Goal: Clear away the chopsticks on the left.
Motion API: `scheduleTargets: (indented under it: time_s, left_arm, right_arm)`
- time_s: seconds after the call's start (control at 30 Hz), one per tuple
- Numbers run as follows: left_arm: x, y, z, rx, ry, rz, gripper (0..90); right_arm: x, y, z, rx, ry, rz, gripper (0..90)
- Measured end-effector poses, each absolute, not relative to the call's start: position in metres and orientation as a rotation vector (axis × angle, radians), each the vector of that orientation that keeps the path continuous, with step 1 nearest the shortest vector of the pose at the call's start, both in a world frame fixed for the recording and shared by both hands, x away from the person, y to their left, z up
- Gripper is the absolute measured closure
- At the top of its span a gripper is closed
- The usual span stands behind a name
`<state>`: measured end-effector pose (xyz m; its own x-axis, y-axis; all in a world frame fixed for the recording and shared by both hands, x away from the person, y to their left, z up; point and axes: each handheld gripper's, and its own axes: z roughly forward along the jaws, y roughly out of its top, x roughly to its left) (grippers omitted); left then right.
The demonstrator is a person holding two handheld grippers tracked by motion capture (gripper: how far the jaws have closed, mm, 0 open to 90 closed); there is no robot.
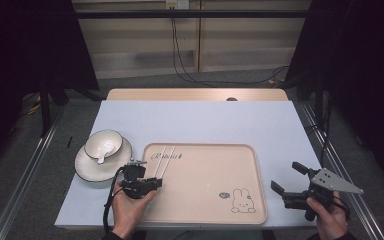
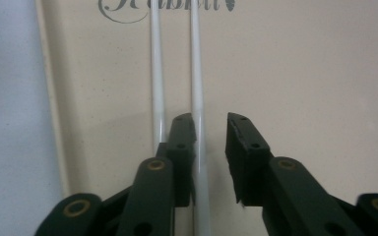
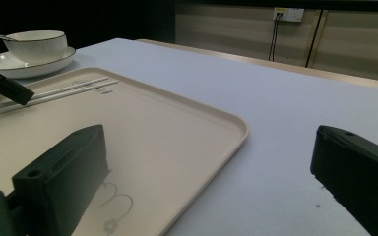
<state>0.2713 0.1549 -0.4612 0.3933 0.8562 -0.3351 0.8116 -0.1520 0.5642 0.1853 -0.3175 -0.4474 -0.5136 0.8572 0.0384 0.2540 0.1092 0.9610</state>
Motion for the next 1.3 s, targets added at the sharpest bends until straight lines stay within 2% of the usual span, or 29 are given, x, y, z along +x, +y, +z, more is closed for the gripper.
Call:
scheduleTargets:
  time_s: [0.07, 0.1, 0.2, 0.37, 0.4, 0.43, 0.5, 0.57, 0.63, 0.73, 0.9, 1.2, 1.3]
  left_arm:
    - [0.271, 0.156, -0.460, 1.981, 1.382, 0.090, 68.0]
    - [0.270, 0.156, -0.458, 1.973, 1.359, 0.087, 61.4]
    - [0.269, 0.158, -0.456, 1.966, 1.319, 0.080, 59.4]
    - [0.267, 0.161, -0.448, 1.969, 1.224, 0.122, 43.5]
    - [0.266, 0.161, -0.446, 1.959, 1.200, 0.129, 43.5]
    - [0.264, 0.161, -0.442, 1.958, 1.135, 0.154, 35.6]
    - [0.262, 0.161, -0.438, 1.948, 1.072, 0.182, 26.7]
    - [0.261, 0.163, -0.436, 1.941, 1.025, 0.202, 23.1]
    - [0.257, 0.167, -0.431, 1.926, 0.939, 0.264, 13.7]
    - [0.256, 0.172, -0.429, 1.891, 0.892, 0.248, 7.6]
    - [0.246, 0.193, -0.424, 1.857, 0.791, 0.327, 3.6]
    - [0.237, 0.231, -0.416, 1.805, 0.782, 0.291, 3.3]
    - [0.228, 0.248, -0.414, 1.770, 0.817, 0.340, 3.0]
  right_arm:
    - [0.185, -0.317, -0.448, 1.083, 1.839, 1.424, 0.4]
    - [0.185, -0.317, -0.447, 1.078, 1.844, 1.422, 0.4]
    - [0.185, -0.318, -0.447, 1.079, 1.844, 1.424, 0.4]
    - [0.185, -0.317, -0.447, 1.081, 1.839, 1.425, 0.4]
    - [0.185, -0.317, -0.447, 1.081, 1.839, 1.425, 0.4]
    - [0.185, -0.318, -0.447, 1.081, 1.840, 1.427, 0.4]
    - [0.185, -0.318, -0.447, 1.085, 1.845, 1.429, 0.4]
    - [0.185, -0.318, -0.447, 1.081, 1.843, 1.430, 0.4]
    - [0.185, -0.317, -0.447, 1.078, 1.839, 1.430, 0.4]
    - [0.185, -0.318, -0.447, 1.077, 1.841, 1.429, 0.4]
    - [0.185, -0.318, -0.447, 1.079, 1.840, 1.423, 0.4]
    - [0.185, -0.318, -0.447, 1.081, 1.836, 1.431, 0.4]
    - [0.185, -0.318, -0.447, 1.081, 1.838, 1.428, 0.4]
